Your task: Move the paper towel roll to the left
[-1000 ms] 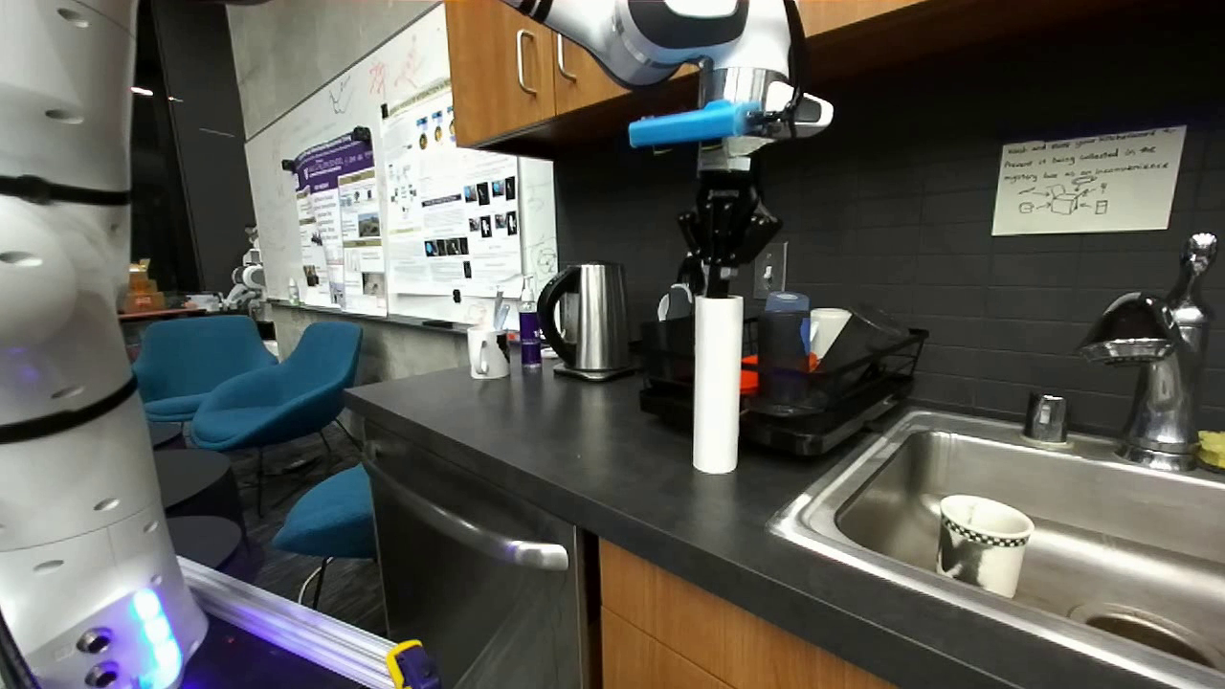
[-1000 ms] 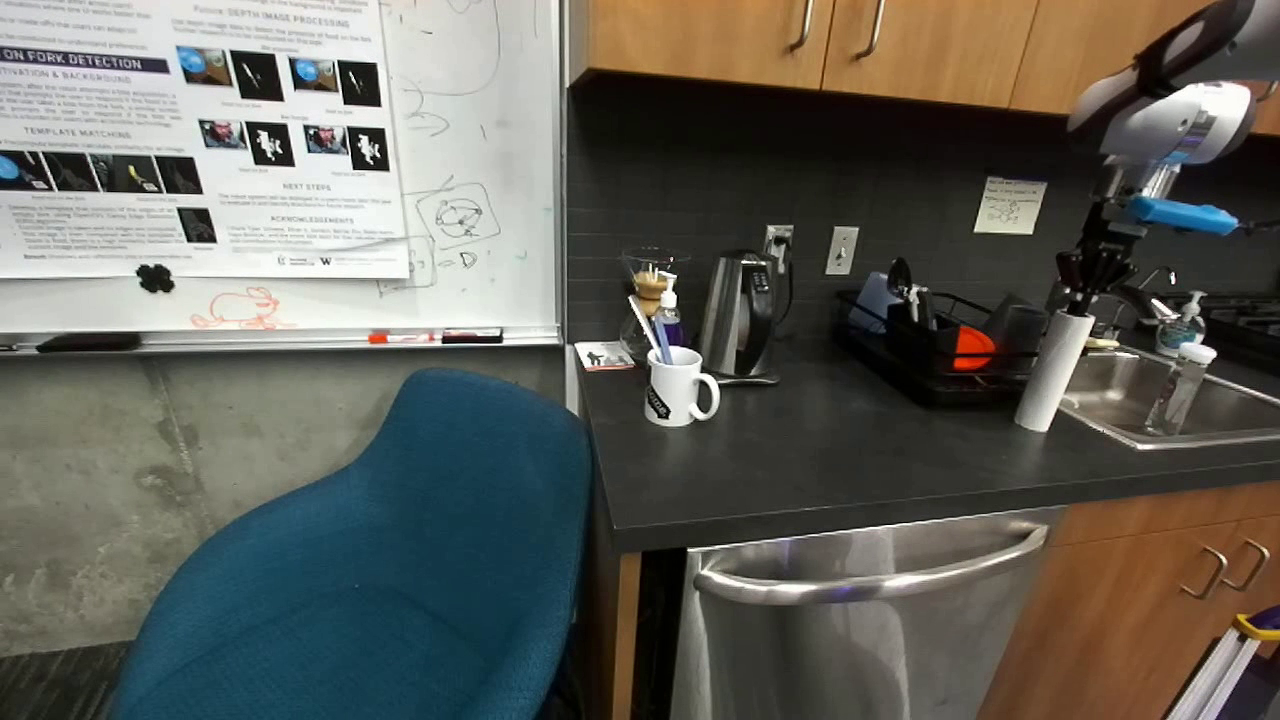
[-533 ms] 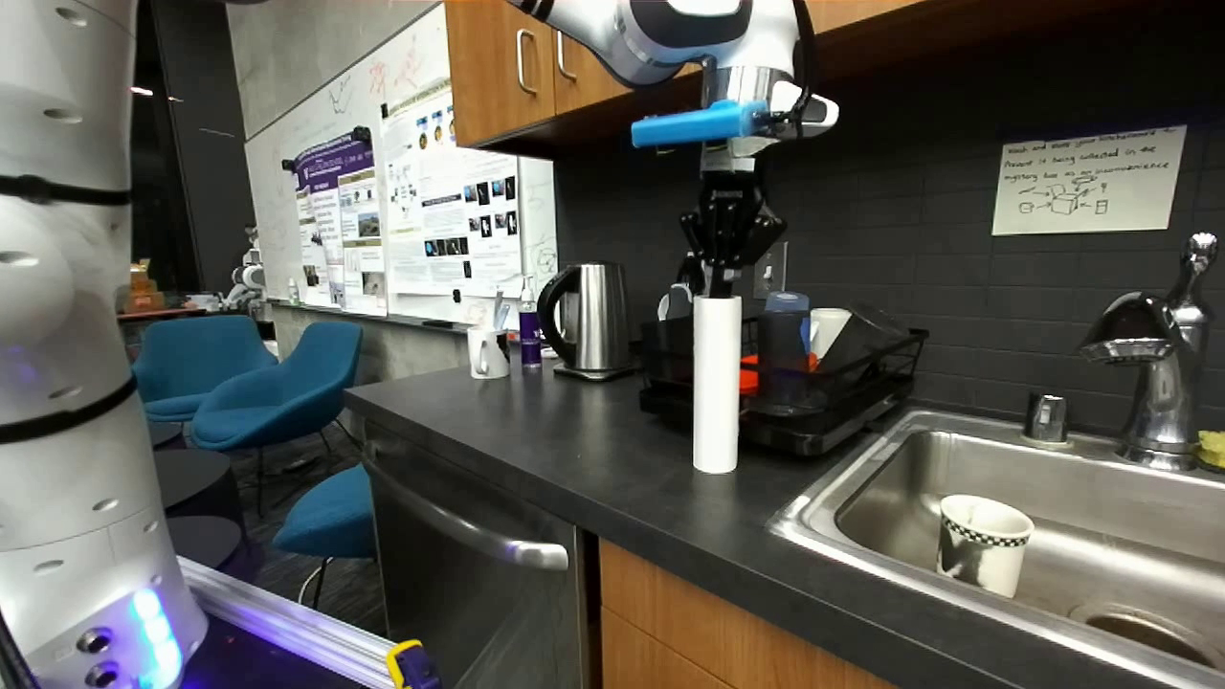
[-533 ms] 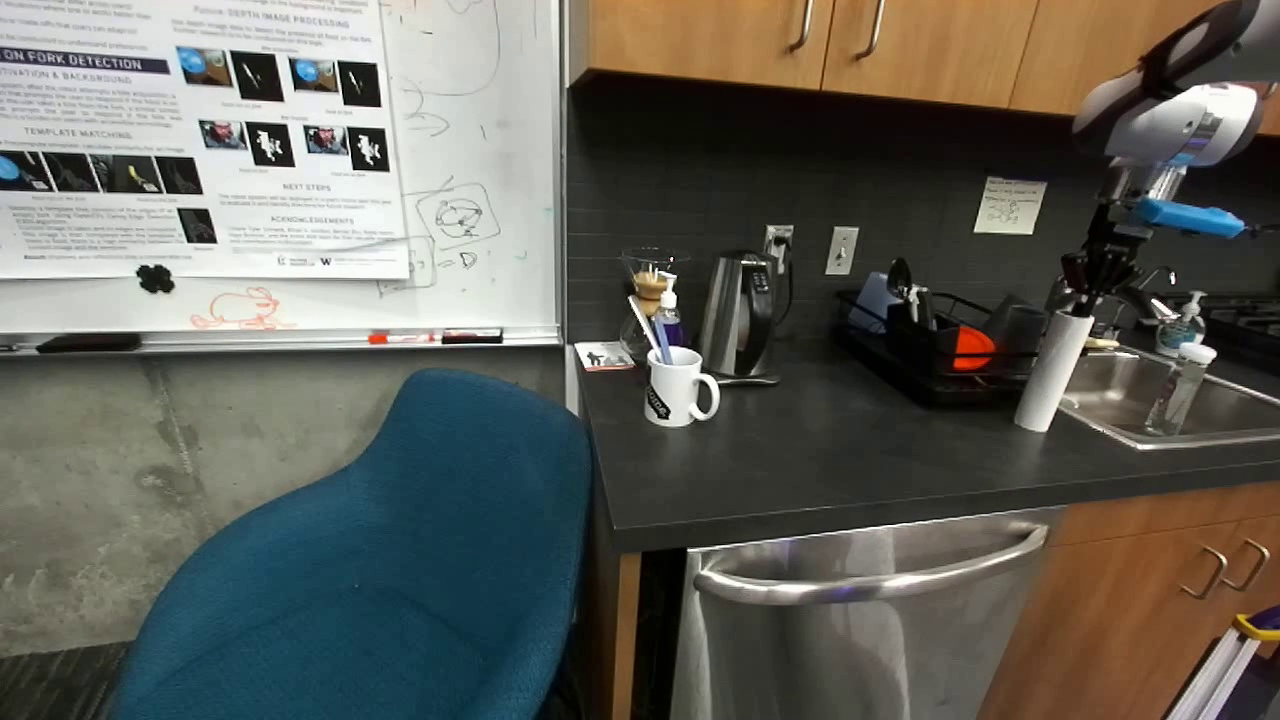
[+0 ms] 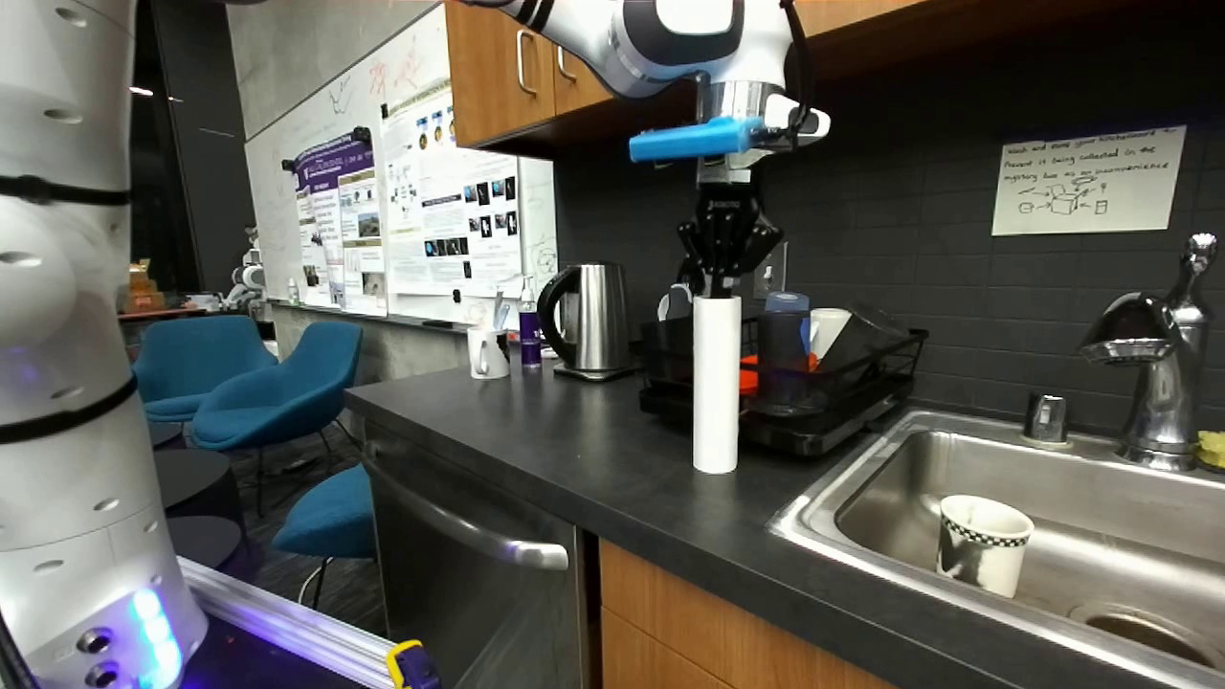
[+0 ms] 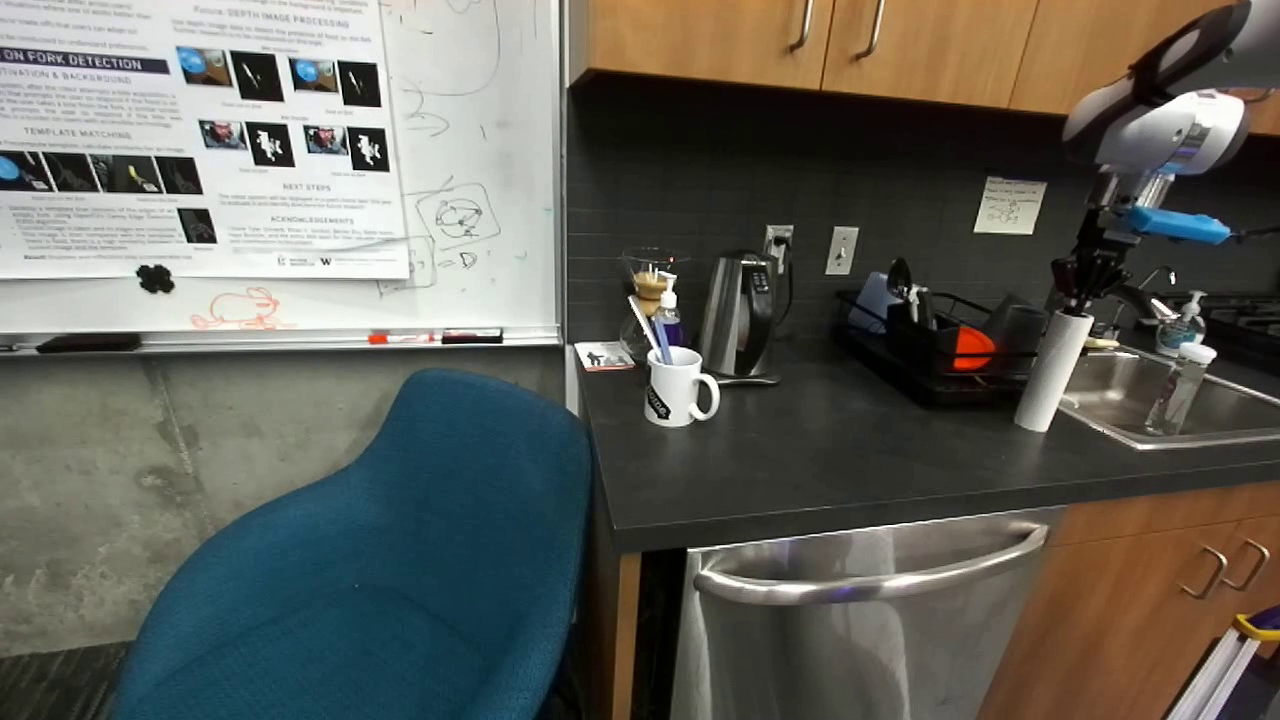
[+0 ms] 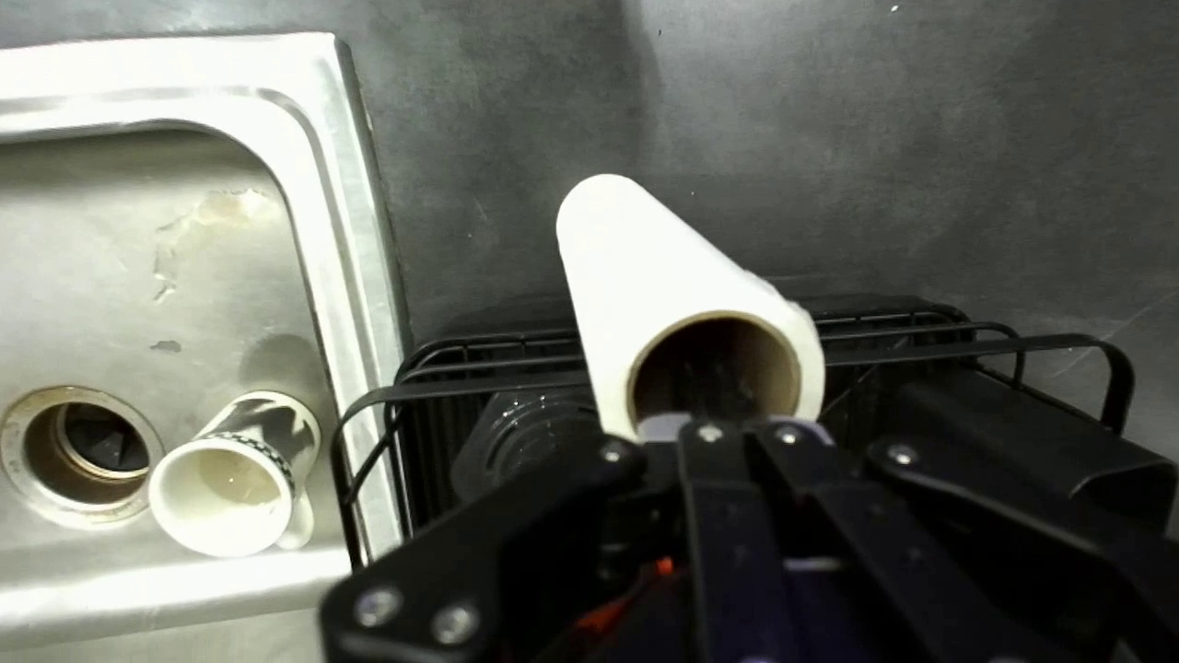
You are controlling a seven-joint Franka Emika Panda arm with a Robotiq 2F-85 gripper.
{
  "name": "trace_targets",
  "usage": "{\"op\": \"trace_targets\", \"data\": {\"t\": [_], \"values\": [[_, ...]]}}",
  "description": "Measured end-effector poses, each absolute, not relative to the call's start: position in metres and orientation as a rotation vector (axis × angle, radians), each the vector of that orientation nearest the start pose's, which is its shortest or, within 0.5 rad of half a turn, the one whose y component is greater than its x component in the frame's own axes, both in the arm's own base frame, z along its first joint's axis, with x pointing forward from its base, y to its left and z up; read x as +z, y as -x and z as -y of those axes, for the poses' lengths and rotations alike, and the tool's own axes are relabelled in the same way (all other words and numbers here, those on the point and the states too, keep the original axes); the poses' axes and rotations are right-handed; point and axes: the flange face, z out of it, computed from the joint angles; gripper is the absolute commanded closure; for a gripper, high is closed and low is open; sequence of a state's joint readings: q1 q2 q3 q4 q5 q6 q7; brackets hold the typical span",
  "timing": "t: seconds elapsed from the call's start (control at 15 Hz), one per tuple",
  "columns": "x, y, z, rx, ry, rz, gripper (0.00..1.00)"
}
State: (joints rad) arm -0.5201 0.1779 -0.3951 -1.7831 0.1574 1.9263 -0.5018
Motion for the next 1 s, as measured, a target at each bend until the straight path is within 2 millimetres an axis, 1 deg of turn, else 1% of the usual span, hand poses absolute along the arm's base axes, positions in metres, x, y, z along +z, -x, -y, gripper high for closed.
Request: {"op": "trace_targets", "data": {"t": [0.2, 0.27, 0.67, 1.0], "values": [[0.457, -0.389, 0.465, -0.069, 2.994, -0.701, 0.50], [0.457, -0.389, 0.465, -0.070, 2.997, -0.700, 0.48], [0.460, -0.384, 0.459, -0.071, 3.018, -0.683, 0.48], [0.475, -0.372, 0.450, -0.081, 3.052, -0.648, 0.48]]}}
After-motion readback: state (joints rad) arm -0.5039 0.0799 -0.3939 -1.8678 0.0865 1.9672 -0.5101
